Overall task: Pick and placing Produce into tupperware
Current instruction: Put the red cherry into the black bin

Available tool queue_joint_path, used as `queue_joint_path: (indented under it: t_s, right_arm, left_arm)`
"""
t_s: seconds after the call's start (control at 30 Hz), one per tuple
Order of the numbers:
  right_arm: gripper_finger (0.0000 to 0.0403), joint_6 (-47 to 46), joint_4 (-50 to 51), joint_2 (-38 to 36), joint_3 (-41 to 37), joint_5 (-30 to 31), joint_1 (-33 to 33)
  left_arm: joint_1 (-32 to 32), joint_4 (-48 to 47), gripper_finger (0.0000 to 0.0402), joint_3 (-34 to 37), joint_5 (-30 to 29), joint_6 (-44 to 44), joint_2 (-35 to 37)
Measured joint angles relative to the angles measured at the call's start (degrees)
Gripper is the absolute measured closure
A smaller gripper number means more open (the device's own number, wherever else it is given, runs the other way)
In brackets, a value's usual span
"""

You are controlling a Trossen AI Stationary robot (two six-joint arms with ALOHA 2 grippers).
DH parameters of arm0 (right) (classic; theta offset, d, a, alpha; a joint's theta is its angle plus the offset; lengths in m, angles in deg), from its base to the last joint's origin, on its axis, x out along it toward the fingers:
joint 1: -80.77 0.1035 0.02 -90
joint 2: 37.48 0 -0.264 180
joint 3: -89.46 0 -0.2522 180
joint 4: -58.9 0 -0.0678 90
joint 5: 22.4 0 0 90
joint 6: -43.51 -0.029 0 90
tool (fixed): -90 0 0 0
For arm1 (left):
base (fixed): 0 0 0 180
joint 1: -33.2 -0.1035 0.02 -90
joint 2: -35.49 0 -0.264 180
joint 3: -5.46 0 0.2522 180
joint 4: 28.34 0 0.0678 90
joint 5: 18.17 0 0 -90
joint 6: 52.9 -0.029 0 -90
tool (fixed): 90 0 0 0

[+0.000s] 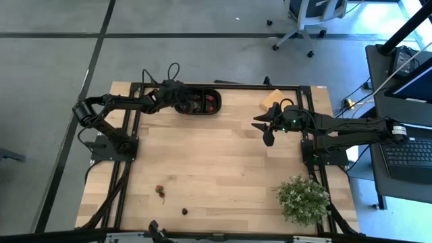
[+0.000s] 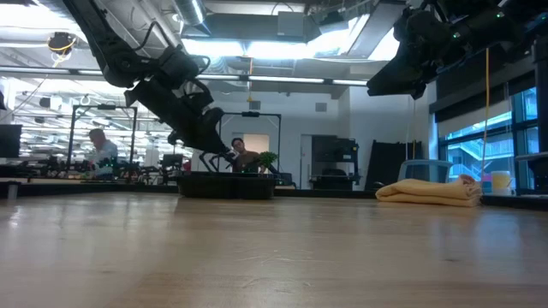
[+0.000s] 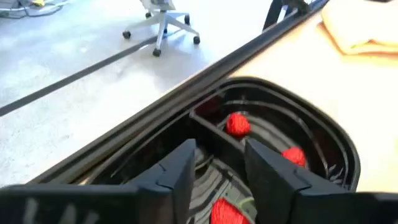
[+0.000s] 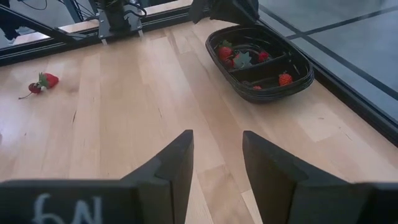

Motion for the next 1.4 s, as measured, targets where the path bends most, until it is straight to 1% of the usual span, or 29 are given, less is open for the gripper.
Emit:
queue_joint_path:
  t_s: [0.07, 0.13, 0.23, 0.37, 0.43, 0.57, 0.67, 0.73, 0.87, 0.93, 1.03, 1.13, 1.23, 1.4]
  right_arm:
    - [0.0262, -0.1, 0.0, 0.0, 0.0, 0.0, 0.0]
    - [0.0262, -0.1, 0.0, 0.0, 0.0, 0.0, 0.0]
    - [0.0262, -0.1, 0.0, 0.0, 0.0, -0.1, 0.0]
    - [0.0262, -0.2, 0.0, 0.0, 0.0, -0.1, 0.0]
    - [0.0262, -0.2, 0.0, 0.0, 0.0, -0.1, 0.0]
    - [0.0262, 0.0, 0.1, 0.0, 0.0, -0.1, 0.0]
    - [0.0262, -0.3, 0.0, 0.0, 0.0, 0.0, 0.0]
    - [0.0262, -0.5, 0.0, 0.0, 0.0, 0.0, 0.0]
    - [0.0262, -2.1, -0.3, 0.0, 0.0, 0.0, 0.0]
    - [0.0262, -3.3, -0.5, 0.0, 0.0, 0.0, -0.1]
    - [0.0262, -4.8, -0.5, 0.0, 0.0, 0.1, -0.1]
    - [0.0262, -6.4, -0.6, 0.0, 0.0, 0.1, -0.1]
    - [0.0262, -8.3, -1.1, 0.0, 0.0, 0.1, -0.1]
    - [0.0262, -11.0, -2.3, 0.0, 0.0, 0.0, -0.1]
  left_arm:
    - [0.2, 1.4, 0.0254, 0.0, 0.1, 1.8, 0.0]
    - [0.8, 3.0, 0.0243, 0.0, 0.3, 5.9, 0.3]
    - [1.9, 3.4, 0.0236, -0.9, 4.5, 8.3, 2.5]
    - [5.0, 3.5, 0.0235, -2.7, 11.9, 4.4, 7.8]
    - [7.2, 3.5, 0.0234, -3.6, 14.7, 2.7, 11.5]
    - [12.7, 3.2, 0.0234, -4.2, 16.6, 0.7, 18.9]
    - [18.3, -1.2, 0.0234, -4.2, 16.4, -2.3, 24.6]
    - [22.7, -5.7, 0.0234, -4.2, 14.3, -3.3, 27.9]
    - [33.1, -15.8, 0.0234, -4.2, 5.1, -1.7, 33.2]
    - [38.5, -20.4, 0.0234, -4.2, 0.2, -0.9, 34.7]
    - [46.1, -26.3, 0.0234, -4.1, -7.2, 2.6, 35.6]
    - [52.8, -31.9, 0.0234, -4.1, -12.6, 6.4, 35.7]
    - [58.5, -37.5, 0.0234, -4.1, -15.0, 12.6, 35.7]
    - [66.9, -44.6, 0.0234, -4.1, -15.1, 24.2, 34.6]
